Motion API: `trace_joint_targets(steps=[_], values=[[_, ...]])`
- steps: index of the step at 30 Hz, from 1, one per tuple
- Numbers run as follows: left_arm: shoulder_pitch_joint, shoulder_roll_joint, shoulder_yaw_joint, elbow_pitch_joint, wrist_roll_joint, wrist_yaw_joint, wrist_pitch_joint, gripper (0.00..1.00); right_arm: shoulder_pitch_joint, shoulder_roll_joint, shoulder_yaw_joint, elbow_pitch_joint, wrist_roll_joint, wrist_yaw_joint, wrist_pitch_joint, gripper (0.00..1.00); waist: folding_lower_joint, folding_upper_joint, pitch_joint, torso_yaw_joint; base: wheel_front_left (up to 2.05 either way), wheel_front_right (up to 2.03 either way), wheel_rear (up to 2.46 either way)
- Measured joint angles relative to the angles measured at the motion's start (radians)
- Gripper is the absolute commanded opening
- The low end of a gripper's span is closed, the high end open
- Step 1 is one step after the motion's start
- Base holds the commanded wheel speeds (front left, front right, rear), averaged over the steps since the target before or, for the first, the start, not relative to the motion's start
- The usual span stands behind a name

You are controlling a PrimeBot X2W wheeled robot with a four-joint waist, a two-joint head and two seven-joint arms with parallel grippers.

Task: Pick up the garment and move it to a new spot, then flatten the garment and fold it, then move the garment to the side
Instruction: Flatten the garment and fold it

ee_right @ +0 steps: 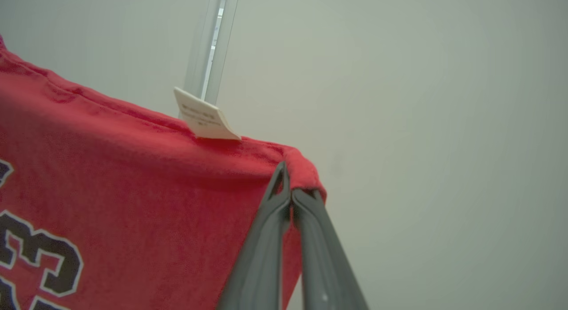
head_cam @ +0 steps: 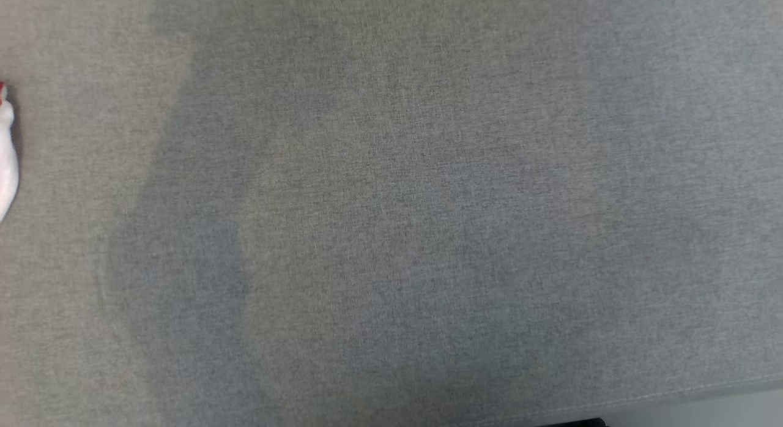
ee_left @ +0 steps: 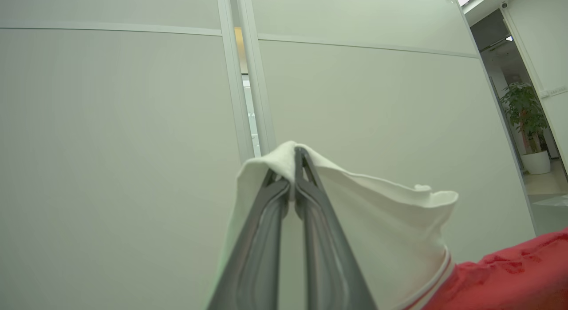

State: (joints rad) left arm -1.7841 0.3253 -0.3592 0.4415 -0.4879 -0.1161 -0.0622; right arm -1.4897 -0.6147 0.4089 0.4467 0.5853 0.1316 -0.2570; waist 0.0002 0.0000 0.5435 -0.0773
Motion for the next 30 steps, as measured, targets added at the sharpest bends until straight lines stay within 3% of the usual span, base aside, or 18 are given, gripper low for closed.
trace_joint_targets(steps=[4, 9, 13, 19, 26, 30], values=[[-0.108, -0.050, -0.038, 0.076, 0.018, -0.008, -0.136, 0.00, -0.088, 0.015, -0.015, 0.010, -0.093, 0.000, -0.004, 0.00, 0.0001, 0.0000, 0.090, -0.002, 0.00, 0.00, 0.00], [-0.074, -0.070, -0.096, 0.077, -0.026, -0.012, -0.193, 0.00, -0.070, 0.021, -0.042, -0.038, -0.148, 0.000, -0.006, 0.00, 0.0000, 0.0000, 0.190, 0.008, 0.00, 0.00, 0.00], [0.096, -0.050, -0.133, 0.014, -0.113, -0.012, -0.196, 0.00, 0.039, 0.015, -0.026, -0.037, -0.147, 0.000, -0.006, 0.00, 0.0001, 0.0000, 0.248, 0.031, 0.00, 0.00, 0.00], [0.414, 0.006, -0.123, -0.199, -0.217, -0.012, -0.200, 0.00, 0.222, -0.020, -0.025, -0.071, -0.077, 0.000, -0.006, 0.00, 0.0000, 0.0000, 0.262, 0.079, 0.00, 0.00, 0.00], [0.872, 0.093, -0.079, -0.431, -0.388, -0.011, -0.200, 0.00, 0.536, -0.073, 0.021, -0.131, 0.192, 0.000, -0.006, 0.00, -0.0002, 0.0000, 0.177, 0.110, 0.00, 0.00, 0.00], [1.131, 0.148, -0.062, -0.537, -0.444, 0.031, -0.199, 0.00, 0.683, -0.128, 0.047, -0.184, 0.306, 0.000, -0.006, 0.00, -0.0003, 0.0000, 0.104, 0.115, 0.00, 0.00, 0.00]])
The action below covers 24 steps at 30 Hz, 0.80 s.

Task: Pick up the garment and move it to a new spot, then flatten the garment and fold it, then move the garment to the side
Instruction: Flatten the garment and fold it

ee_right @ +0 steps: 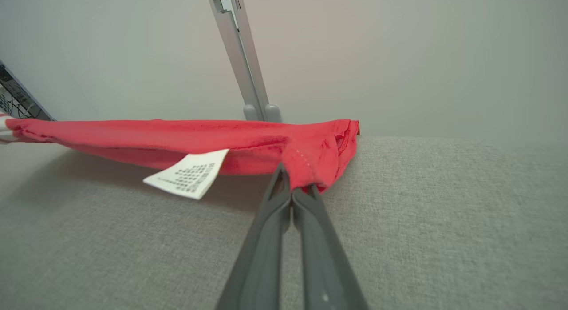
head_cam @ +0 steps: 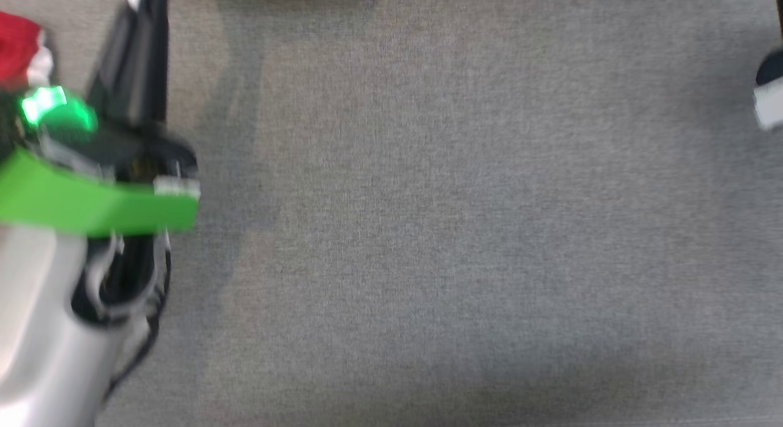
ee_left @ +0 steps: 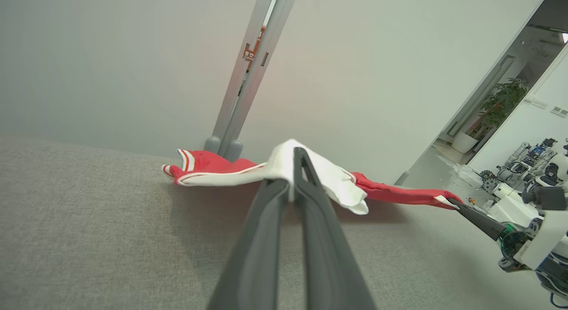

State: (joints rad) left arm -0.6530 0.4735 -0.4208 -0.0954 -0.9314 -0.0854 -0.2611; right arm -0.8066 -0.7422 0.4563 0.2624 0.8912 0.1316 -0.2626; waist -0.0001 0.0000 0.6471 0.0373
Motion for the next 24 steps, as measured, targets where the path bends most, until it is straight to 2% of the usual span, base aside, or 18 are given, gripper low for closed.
trace_joint_targets(steps=[5, 9, 16, 24], values=[[0.264, 0.019, 0.031, -0.095, -0.068, 0.054, 0.000, 0.00, 0.177, -0.024, -0.034, -0.059, 0.083, 0.000, 0.000, 0.00, 0.0000, 0.0000, -0.109, -0.015, 0.00, 0.00, 0.00], [0.408, 0.023, 0.031, -0.135, -0.113, 0.081, 0.000, 0.00, 0.321, -0.046, -0.054, -0.088, 0.143, 0.000, 0.000, 0.00, 0.0000, 0.0000, -0.194, -0.028, 0.00, 0.00, 0.00], [0.572, 0.018, 0.008, -0.216, -0.149, 0.140, 0.005, 0.00, 0.520, -0.090, -0.099, -0.149, 0.172, 0.000, 0.000, 0.00, -0.0001, 0.0000, -0.314, -0.042, 0.00, 0.00, 0.00], [0.729, 0.028, -0.004, -0.337, -0.166, 0.212, 0.014, 0.00, 0.707, -0.119, -0.137, -0.224, 0.167, 0.000, 0.000, 0.00, -0.0001, 0.0000, -0.382, -0.057, 0.00, 0.00, 0.00]])
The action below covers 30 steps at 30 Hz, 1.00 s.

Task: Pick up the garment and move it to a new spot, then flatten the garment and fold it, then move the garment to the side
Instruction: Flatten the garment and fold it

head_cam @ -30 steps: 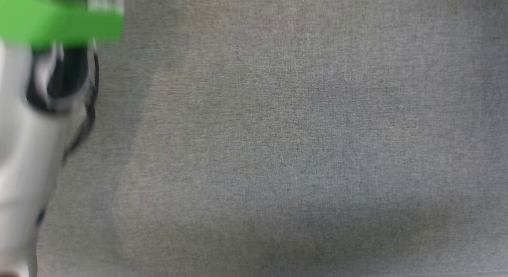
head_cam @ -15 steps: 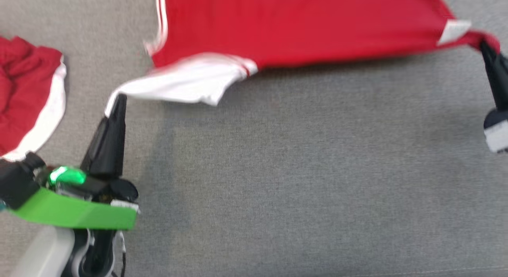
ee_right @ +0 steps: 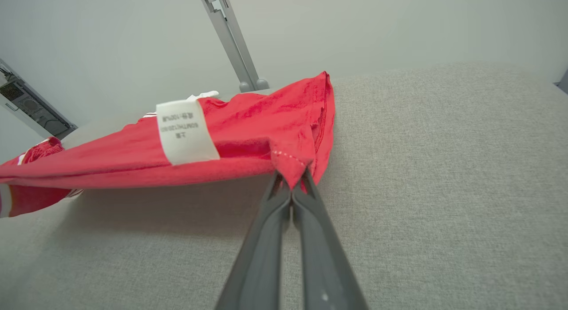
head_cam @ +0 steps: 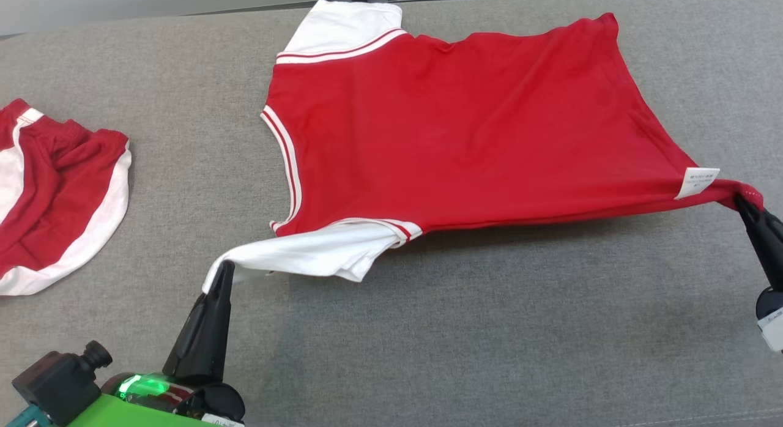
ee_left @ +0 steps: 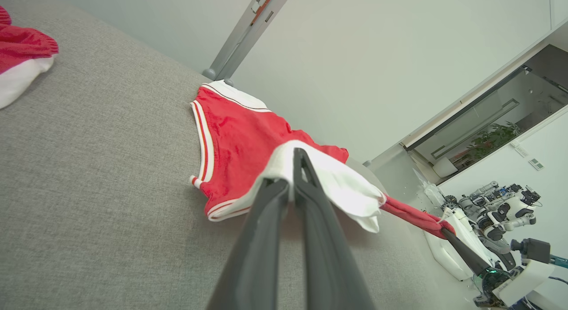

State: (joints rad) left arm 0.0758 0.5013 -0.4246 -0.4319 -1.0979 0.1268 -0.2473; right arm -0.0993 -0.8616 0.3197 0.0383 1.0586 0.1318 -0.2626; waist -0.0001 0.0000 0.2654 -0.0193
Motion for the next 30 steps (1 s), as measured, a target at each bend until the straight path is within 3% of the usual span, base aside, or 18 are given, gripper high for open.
trace_joint_targets(steps=[6, 12, 30], values=[[-0.037, -0.004, -0.029, 0.038, 0.001, 0.032, 0.051, 0.00, 0.020, -0.007, 0.026, -0.006, 0.007, 0.000, 0.012, 0.00, 0.0000, 0.0000, 0.006, -0.008, 0.00, 0.00, 0.00], [-0.175, -0.034, -0.056, 0.128, 0.017, 0.036, 0.106, 0.00, -0.062, 0.004, 0.062, 0.038, 0.013, 0.000, 0.060, 0.00, 0.0000, 0.0000, 0.034, -0.009, 0.00, 0.00, 0.00], [-0.552, -0.099, -0.132, 0.408, 0.120, -0.022, 0.192, 0.00, -0.358, 0.032, 0.173, 0.219, 0.028, 0.000, 0.082, 0.00, 0.0001, 0.0000, 0.181, 0.024, 0.00, 0.00, 0.00]])
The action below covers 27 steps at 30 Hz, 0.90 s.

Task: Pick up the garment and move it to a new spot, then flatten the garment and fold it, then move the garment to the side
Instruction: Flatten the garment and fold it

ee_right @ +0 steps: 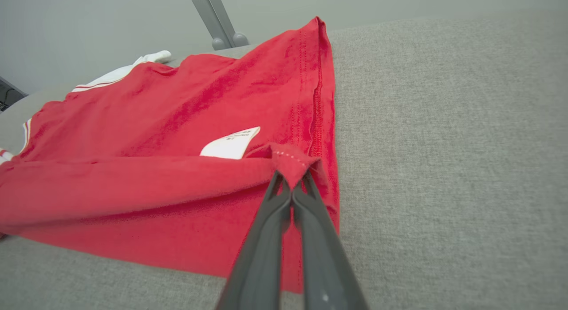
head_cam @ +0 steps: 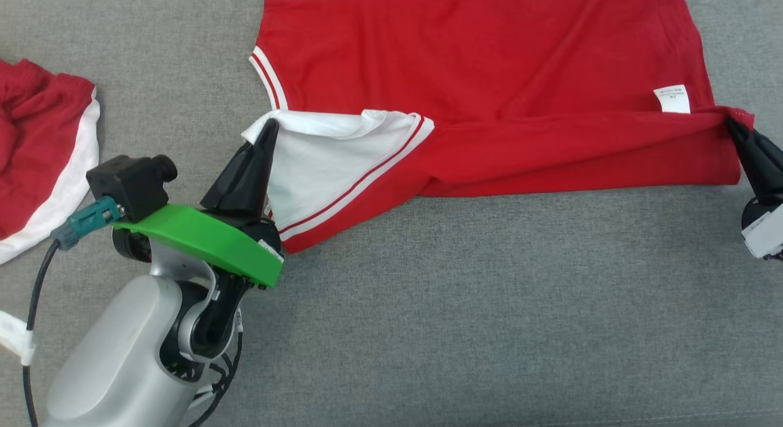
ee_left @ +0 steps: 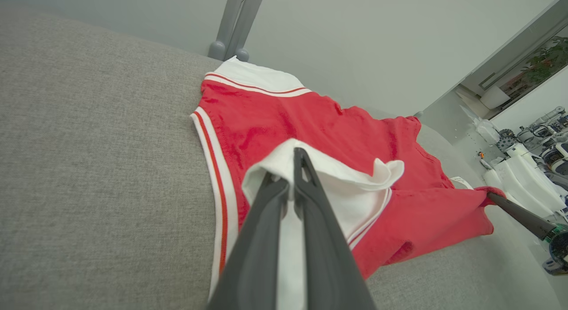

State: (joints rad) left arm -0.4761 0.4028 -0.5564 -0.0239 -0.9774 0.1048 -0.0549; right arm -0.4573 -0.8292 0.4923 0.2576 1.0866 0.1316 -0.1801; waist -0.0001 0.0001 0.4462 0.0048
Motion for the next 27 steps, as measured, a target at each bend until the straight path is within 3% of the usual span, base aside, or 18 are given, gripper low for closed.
trace_joint_targets(steps=[4, 5, 6, 7, 9, 10, 18, 22, 27], values=[[-0.049, -0.002, -0.012, 0.040, 0.038, -0.003, -0.001, 0.00, -0.055, -0.001, 0.030, 0.023, 0.001, 0.000, -0.010, 0.03, 0.0000, 0.0000, 0.031, 0.008, 0.00, 0.00, 0.00], [-0.059, -0.004, -0.016, 0.052, 0.045, -0.003, -0.001, 0.00, -0.067, -0.001, 0.037, 0.028, 0.002, 0.000, -0.012, 0.07, 0.0000, 0.0000, 0.039, 0.010, 0.00, 0.00, 0.00], [-0.066, -0.006, -0.017, 0.063, 0.047, -0.005, -0.004, 0.00, -0.078, -0.001, 0.047, 0.033, 0.003, 0.000, -0.012, 0.39, 0.0000, 0.0000, 0.045, 0.013, 0.00, 0.00, 0.00], [-0.071, -0.009, -0.016, 0.072, 0.047, -0.005, -0.007, 0.00, -0.086, -0.001, 0.054, 0.039, 0.003, 0.000, -0.014, 1.00, 0.0000, 0.0000, 0.049, 0.015, 0.00, 0.00, 0.00], [-0.080, -0.015, -0.019, 0.091, 0.054, -0.005, -0.010, 0.59, -0.105, -0.001, 0.069, 0.050, 0.003, 0.000, -0.022, 1.00, 0.0000, 0.0000, 0.057, 0.020, 0.00, 0.00, 0.00], [-0.082, -0.017, -0.019, 0.099, 0.055, -0.004, -0.016, 1.00, -0.113, 0.000, 0.073, 0.055, 0.003, 0.000, -0.028, 1.00, 0.0001, 0.0000, 0.058, 0.021, 0.00, 0.00, 0.00], [-0.011, -0.028, -0.006, 0.095, 0.079, 0.035, -0.112, 1.00, -0.115, 0.023, 0.077, 0.046, -0.053, 0.000, -0.077, 1.00, 0.0000, 0.0000, 0.014, 0.013, 0.00, 0.00, 0.00], [0.105, -0.028, -0.024, 0.069, 0.093, 0.078, -0.137, 1.00, -0.063, 0.086, -0.048, -0.005, -0.119, 0.000, -0.082, 1.00, 0.0000, 0.0000, -0.027, 0.001, 0.00, 0.00, 0.00], [0.223, -0.057, -0.039, 0.096, 0.036, 0.098, -0.135, 1.00, 0.065, 0.164, -0.137, -0.083, -0.203, 0.000, -0.082, 1.00, 0.0000, 0.0000, -0.080, -0.009, 0.00, 0.00, 0.00]])
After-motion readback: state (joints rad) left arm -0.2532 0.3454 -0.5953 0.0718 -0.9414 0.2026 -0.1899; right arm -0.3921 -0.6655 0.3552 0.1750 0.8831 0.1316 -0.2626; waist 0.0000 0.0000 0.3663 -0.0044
